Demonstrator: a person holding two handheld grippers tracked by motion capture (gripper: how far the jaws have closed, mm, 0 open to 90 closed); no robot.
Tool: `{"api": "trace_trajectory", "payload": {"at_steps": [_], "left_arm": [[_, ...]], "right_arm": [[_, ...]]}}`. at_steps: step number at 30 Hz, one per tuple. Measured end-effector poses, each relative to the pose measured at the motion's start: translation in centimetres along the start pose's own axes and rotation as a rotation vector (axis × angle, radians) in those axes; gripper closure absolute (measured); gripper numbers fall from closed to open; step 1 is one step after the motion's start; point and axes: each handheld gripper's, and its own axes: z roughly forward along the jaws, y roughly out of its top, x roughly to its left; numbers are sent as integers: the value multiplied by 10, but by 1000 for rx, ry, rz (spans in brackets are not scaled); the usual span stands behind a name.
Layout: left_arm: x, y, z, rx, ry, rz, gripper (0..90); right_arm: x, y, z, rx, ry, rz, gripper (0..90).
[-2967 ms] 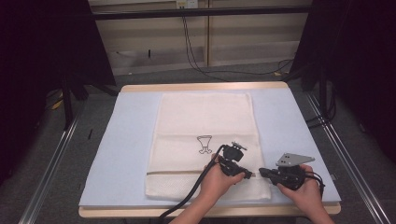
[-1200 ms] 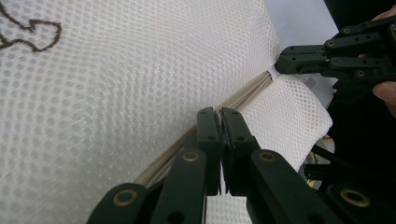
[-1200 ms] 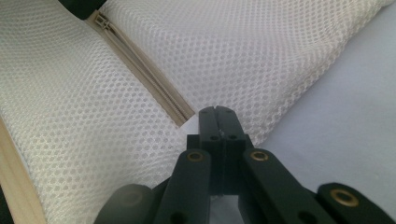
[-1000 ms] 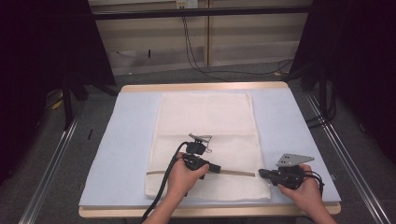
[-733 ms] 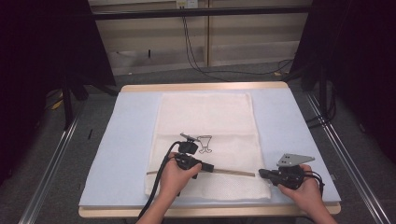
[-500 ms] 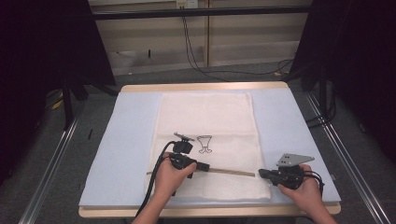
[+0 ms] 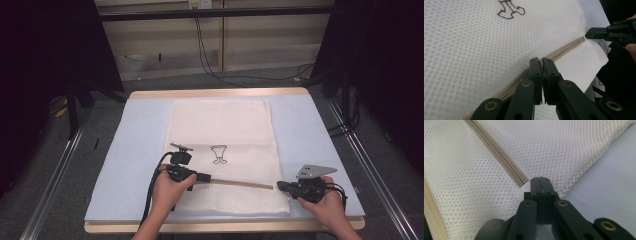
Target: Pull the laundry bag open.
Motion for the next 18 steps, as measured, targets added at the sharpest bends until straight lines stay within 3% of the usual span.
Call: {"api": "trace_trajectory", "payload": {"at_steps": [5,11,18], "left_arm": [[5,-5,-7,-27,10,-23,874],[9,-8,-11,-20,4,-13,874],[12,-10,-13,-29,2,-28,874]], "right_arm": [[0,0,0,4,-2,5,900],[0,0,0,3,-5,2,900],[0,0,0,3,-3,2,900]]}}
